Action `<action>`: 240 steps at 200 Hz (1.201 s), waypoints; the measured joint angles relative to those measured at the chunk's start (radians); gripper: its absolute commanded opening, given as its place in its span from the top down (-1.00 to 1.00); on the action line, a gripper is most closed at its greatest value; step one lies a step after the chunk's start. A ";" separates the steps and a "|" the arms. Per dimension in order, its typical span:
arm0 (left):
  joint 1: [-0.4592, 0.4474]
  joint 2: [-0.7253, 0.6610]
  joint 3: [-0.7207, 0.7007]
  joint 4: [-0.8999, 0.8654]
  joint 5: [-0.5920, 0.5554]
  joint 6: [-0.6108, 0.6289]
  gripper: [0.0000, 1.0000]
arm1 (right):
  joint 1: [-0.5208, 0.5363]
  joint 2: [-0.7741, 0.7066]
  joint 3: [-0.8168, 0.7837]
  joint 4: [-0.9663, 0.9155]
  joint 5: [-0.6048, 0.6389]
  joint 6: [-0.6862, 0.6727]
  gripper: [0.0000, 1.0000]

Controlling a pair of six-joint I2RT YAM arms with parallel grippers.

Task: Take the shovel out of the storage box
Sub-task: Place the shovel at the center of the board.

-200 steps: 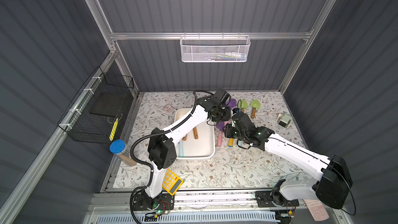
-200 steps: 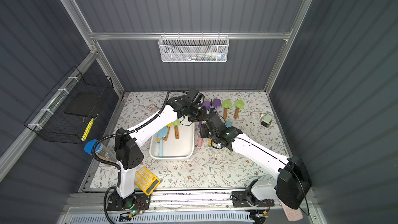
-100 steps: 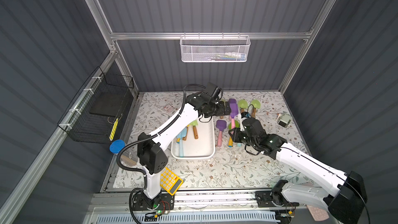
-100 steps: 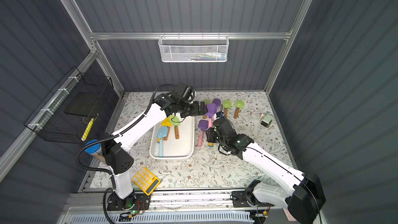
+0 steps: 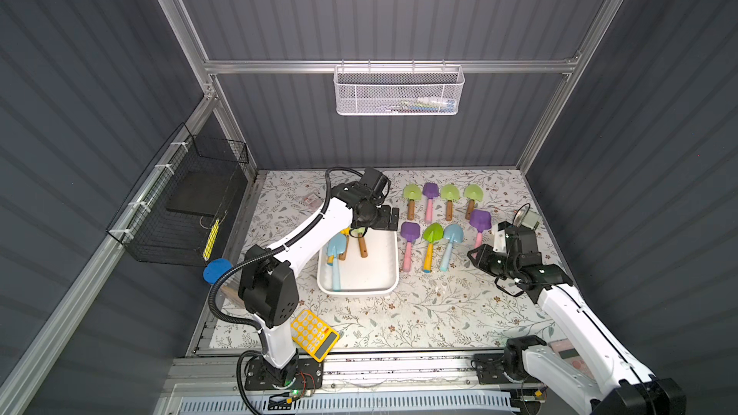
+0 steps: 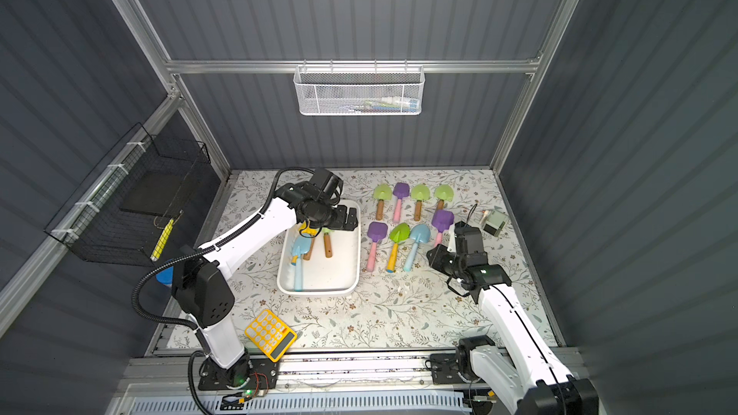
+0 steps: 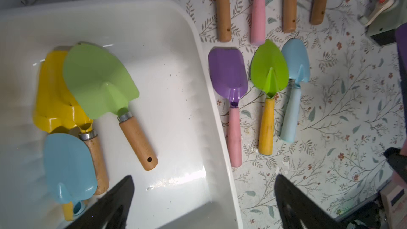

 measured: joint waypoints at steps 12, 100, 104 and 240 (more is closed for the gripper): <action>0.008 0.000 -0.041 0.011 0.001 0.006 -0.99 | -0.044 0.043 -0.014 0.005 -0.038 -0.007 0.82; 0.067 -0.143 -0.254 0.082 -0.005 0.009 -0.99 | -0.237 0.377 0.042 0.150 -0.250 -0.037 0.82; 0.069 -0.150 -0.266 0.084 -0.003 0.009 -0.99 | -0.238 0.390 0.048 0.155 -0.256 -0.039 0.81; 0.118 -0.175 -0.391 0.129 0.046 0.022 -0.99 | -0.239 0.546 0.089 0.188 -0.295 -0.077 0.76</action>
